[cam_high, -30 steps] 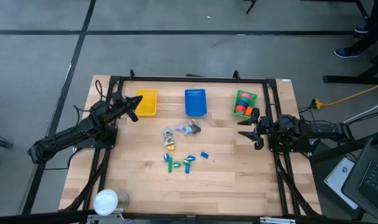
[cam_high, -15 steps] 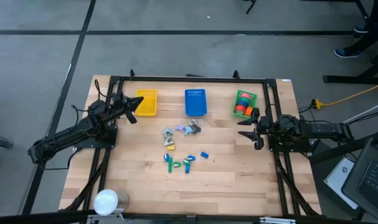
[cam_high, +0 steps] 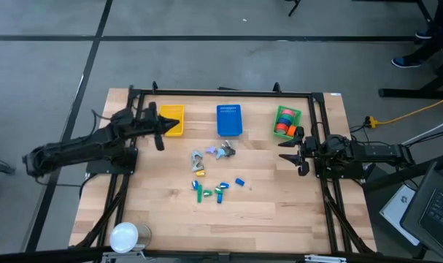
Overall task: Pick and place Stapler, Stapler remover, tape
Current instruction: Put the violet staple remover into the yellow basket
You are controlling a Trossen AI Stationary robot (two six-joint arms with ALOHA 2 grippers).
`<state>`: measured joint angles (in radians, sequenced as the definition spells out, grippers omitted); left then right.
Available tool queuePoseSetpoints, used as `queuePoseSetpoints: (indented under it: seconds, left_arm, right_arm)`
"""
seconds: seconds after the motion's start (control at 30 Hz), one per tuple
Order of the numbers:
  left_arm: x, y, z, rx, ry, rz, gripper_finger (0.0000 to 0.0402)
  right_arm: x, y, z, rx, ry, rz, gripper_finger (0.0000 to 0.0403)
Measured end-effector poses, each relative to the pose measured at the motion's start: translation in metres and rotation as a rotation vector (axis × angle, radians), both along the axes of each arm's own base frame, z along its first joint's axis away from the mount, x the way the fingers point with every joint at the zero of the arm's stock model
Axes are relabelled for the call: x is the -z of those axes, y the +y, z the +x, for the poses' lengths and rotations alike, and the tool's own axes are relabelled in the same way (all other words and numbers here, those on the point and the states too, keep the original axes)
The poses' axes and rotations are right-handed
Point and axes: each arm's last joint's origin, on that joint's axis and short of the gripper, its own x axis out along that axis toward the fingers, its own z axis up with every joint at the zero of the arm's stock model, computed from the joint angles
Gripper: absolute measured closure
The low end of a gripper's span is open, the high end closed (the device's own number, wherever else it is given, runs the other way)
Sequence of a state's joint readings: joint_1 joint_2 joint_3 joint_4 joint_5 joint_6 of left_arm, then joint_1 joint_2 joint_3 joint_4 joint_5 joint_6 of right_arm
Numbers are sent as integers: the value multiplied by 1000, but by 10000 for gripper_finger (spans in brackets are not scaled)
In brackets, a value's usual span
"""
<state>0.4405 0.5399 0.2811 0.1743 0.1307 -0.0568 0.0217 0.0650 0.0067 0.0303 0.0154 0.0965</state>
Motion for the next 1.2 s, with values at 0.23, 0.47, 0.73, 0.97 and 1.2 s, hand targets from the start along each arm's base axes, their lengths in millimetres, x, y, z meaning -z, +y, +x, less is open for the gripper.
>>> queuePoseSetpoints:
  seconds: [0.23,0.47,0.73,0.97,1.2]
  left_arm:
    - [-11,2,32,-14,102,55,389]
    - [-20,0,50,3,43,137,389]
    - [-18,-2,58,8,36,162,386]
    - [-14,-3,61,-7,65,161,396]
    - [-13,-2,60,-48,54,114,399]
  right_arm:
    - [0,0,0,0,0,0,192]
    - [0,0,0,0,0,0,192]
    - [0,0,0,0,0,0,192]
    - [0,0,0,0,0,0,192]
    - [0,0,0,0,0,0,192]
